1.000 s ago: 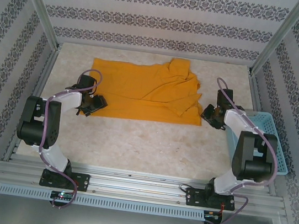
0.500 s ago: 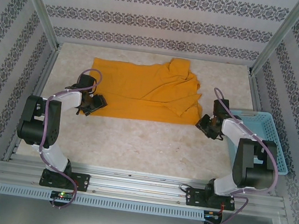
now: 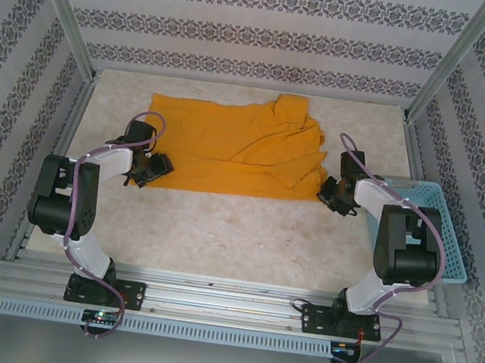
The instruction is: Fold the inside-out t-shirt
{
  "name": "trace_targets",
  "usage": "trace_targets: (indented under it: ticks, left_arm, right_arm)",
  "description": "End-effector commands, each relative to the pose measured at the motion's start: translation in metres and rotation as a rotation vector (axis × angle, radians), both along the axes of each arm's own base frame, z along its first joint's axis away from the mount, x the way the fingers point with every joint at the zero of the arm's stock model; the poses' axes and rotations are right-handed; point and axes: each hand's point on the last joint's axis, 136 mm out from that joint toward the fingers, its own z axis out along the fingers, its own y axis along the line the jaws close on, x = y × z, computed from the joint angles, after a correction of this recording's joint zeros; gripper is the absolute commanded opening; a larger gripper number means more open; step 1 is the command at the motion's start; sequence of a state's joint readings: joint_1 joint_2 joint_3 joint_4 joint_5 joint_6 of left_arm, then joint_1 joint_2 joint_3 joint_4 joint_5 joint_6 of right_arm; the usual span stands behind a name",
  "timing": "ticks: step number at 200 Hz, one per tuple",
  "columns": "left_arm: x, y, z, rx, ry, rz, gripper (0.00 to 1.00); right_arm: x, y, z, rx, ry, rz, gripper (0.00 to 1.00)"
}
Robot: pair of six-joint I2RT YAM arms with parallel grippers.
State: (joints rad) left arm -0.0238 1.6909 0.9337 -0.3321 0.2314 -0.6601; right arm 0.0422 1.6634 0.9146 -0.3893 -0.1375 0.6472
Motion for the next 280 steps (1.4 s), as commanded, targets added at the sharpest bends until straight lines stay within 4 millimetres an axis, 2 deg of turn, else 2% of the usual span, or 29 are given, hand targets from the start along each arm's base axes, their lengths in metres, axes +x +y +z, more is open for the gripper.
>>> trace_targets:
  ticks: [1,24,48,80,100,124,133,152,174,192,205,221,246,262,280]
  left_arm:
    - [-0.021,0.018,-0.022,0.051,0.095,0.021,0.64]
    - [-0.021,0.023,-0.022,0.058,0.098,0.026,0.64]
    - [-0.021,0.027,-0.022,0.063,0.098,0.03,0.64]
    - [-0.02,0.028,-0.021,0.067,0.098,0.028,0.64]
    - [-0.021,0.027,-0.021,0.064,0.098,0.026,0.64]
    - [-0.024,0.027,-0.023,0.061,0.103,0.027,0.64]
    - [-0.025,0.026,-0.023,0.057,0.105,0.026,0.64]
    - [-0.027,0.024,-0.021,0.045,0.107,0.021,0.63]
    - [-0.029,0.024,-0.011,0.046,0.093,0.015,0.64]
    - [-0.026,0.026,0.005,0.059,0.063,0.013,0.64]
    - [-0.022,0.025,0.018,0.06,0.039,0.014,0.64]
    - [-0.014,0.023,0.034,0.053,0.002,0.013,0.64]
    - [0.004,0.006,0.052,0.037,-0.054,-0.032,0.64]
    - [0.014,-0.004,0.051,0.028,-0.065,-0.062,0.64]
    - [0.022,-0.009,0.041,0.011,-0.062,-0.075,0.65]
  right_arm:
    - [-0.001,-0.011,0.0,-0.08,0.018,-0.001,0.09]
    - [-0.002,-0.02,0.013,-0.14,-0.011,0.004,0.0]
    - [-0.003,-0.032,0.038,-0.235,-0.069,0.028,0.0]
    - [-0.003,-0.031,0.066,-0.348,-0.142,0.119,0.0]
    - [-0.011,-0.026,0.067,-0.373,-0.131,0.147,0.0]
    - [-0.025,-0.027,0.047,-0.366,-0.061,0.128,0.0]
    - [-0.029,-0.029,0.041,-0.361,-0.034,0.118,0.05]
    - [-0.032,-0.032,0.042,-0.337,-0.017,0.093,0.27]
    - [-0.021,-0.022,0.071,-0.287,-0.113,0.103,0.4]
    - [-0.01,-0.006,0.096,-0.24,-0.192,0.13,0.45]
    - [-0.004,0.008,0.105,-0.208,-0.224,0.157,0.47]
    - [0.004,0.024,0.101,-0.148,-0.228,0.168,0.48]
    - [0.019,0.054,0.079,0.002,-0.207,0.174,0.48]
    - [0.027,0.065,0.059,0.067,-0.175,0.168,0.47]
    - [0.03,0.066,0.036,0.086,-0.127,0.151,0.47]
